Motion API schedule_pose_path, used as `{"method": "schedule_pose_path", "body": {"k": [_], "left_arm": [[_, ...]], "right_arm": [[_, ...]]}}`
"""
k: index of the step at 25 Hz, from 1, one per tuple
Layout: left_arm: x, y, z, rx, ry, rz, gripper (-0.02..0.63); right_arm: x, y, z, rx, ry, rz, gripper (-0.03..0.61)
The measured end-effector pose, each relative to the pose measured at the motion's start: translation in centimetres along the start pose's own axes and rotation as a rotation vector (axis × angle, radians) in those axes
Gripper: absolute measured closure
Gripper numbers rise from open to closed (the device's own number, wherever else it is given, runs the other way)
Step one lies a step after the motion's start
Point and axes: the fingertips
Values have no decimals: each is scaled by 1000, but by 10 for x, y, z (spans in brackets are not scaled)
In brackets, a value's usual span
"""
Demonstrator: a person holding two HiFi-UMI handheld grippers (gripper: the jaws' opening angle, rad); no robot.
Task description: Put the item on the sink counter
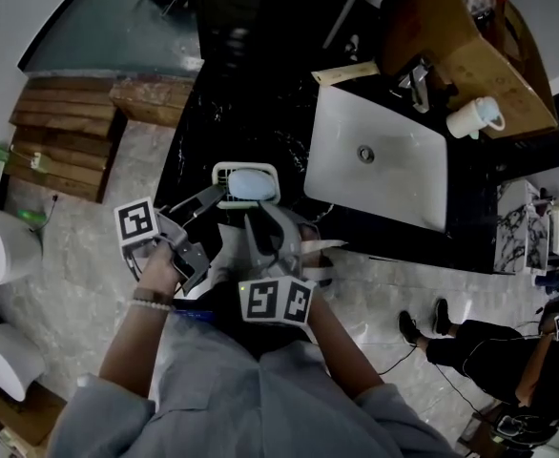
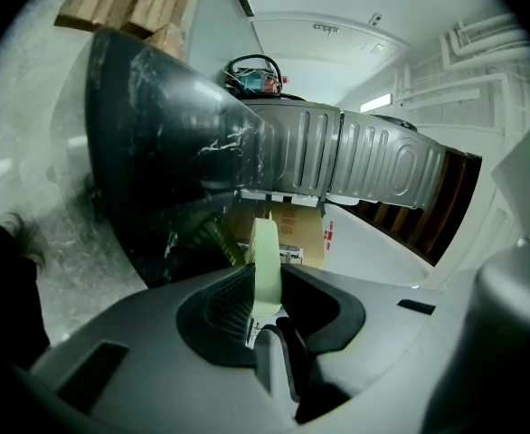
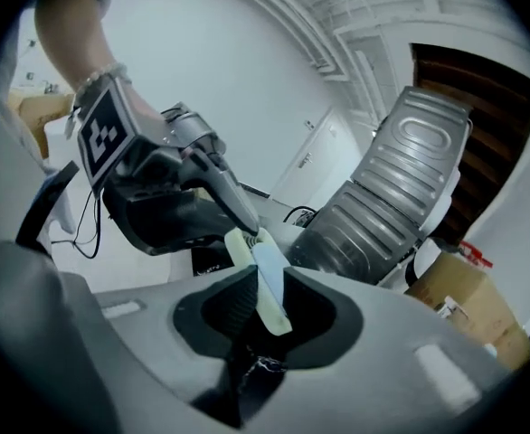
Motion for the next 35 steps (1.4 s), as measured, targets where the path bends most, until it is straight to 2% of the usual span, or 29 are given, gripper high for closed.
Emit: {"method": "schedule_pose_path", "body": {"k": [4, 8, 11, 19, 22, 26, 31, 35], "left_arm": [[0, 0, 0, 5, 2, -2, 525], [0, 0, 0, 8, 0, -1, 523], [0, 0, 0, 15, -8, -4, 525], [0, -1, -2, 15, -11, 5, 523], [0, -1, -1, 10, -11, 8, 525], [0, 0, -2, 15, -24, -2, 523], [3, 3, -6, 56, -85, -17, 523], [4, 4, -7, 61, -93, -17, 523]], "right_arm": [[-6, -2, 15, 164, 0, 11, 465], [-11, -4, 25, 351, -29, 23, 463], [-14, -6, 29, 429, -42, 28, 463], [-21, -16, 28, 485, -63, 45, 465], [-21, -17, 27, 502, -87, 59, 497], [-22, -15, 25, 493, -95, 76, 499], [-23, -13, 26, 459, -94, 93, 499], [-23, -12, 26, 448, -97, 117, 499]]}}
Point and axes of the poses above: the fingertips, and each gripper's own axes: x backward along the fingers, z to its left, y out of its top, and after that the axes turned 4 degrees about -x, right-handed
